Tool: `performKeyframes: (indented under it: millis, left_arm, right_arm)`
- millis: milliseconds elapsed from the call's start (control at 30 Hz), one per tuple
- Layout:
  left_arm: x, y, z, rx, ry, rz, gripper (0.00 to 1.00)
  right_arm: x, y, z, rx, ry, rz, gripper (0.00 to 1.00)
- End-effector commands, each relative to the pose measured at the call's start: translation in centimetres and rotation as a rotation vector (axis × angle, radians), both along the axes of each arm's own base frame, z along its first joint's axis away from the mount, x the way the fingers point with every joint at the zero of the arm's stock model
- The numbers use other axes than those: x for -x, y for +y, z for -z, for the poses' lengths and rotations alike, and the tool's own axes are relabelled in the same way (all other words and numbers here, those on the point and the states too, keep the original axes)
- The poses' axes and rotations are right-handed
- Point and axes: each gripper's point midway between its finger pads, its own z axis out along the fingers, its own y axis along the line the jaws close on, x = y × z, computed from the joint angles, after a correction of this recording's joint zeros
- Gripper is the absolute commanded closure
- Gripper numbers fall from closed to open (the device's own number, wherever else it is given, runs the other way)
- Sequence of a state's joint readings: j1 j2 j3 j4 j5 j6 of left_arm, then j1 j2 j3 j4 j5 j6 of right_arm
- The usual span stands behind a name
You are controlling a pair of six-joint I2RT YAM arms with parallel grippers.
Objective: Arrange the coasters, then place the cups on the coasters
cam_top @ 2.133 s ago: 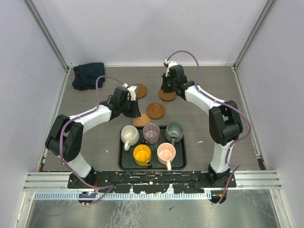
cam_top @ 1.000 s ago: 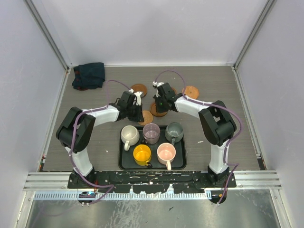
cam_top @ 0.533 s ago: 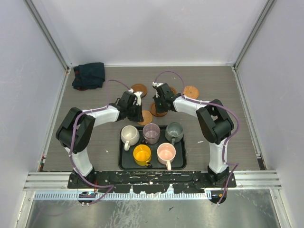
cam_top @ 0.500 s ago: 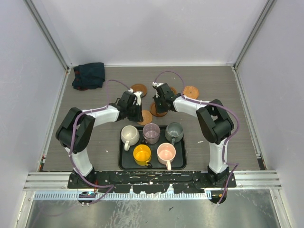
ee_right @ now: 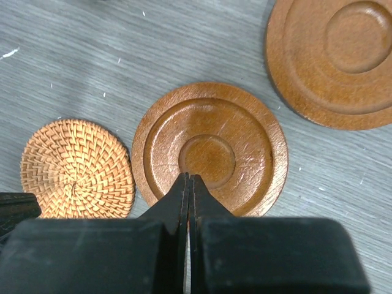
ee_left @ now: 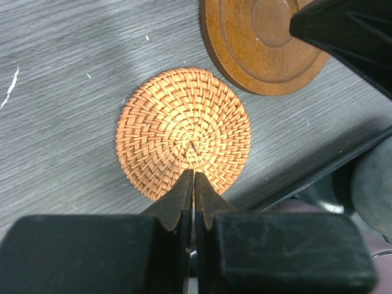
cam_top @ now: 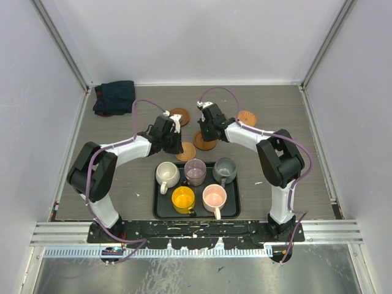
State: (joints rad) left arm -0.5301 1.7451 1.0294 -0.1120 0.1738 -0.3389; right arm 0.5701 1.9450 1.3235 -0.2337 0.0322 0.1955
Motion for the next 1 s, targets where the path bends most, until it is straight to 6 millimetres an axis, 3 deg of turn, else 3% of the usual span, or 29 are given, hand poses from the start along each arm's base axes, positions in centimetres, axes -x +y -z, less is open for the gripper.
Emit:
performKeyframes:
  millis: [0, 533, 967]
  left_arm:
    - [-0.9, 0.0, -2.2, -0.002, -0.067, 0.002, 0.95]
    - [-0.8, -0.1, 1.4, -0.039, 0.014, 0.009, 0.94]
    - [-2.2, 3.0, 2.9, -0.074, 0.059, -0.096, 0.91]
  right_arm:
    - [-1.8, 0.5, -4.5, -0.029, -0.115, 0.017, 0.99]
    - [-2.2, 0.3, -0.7, 0.015, -0.038, 0.032, 0.99]
    - [-3.8, 2.4, 2.2, 0.0, 0.027, -0.007, 0.99]
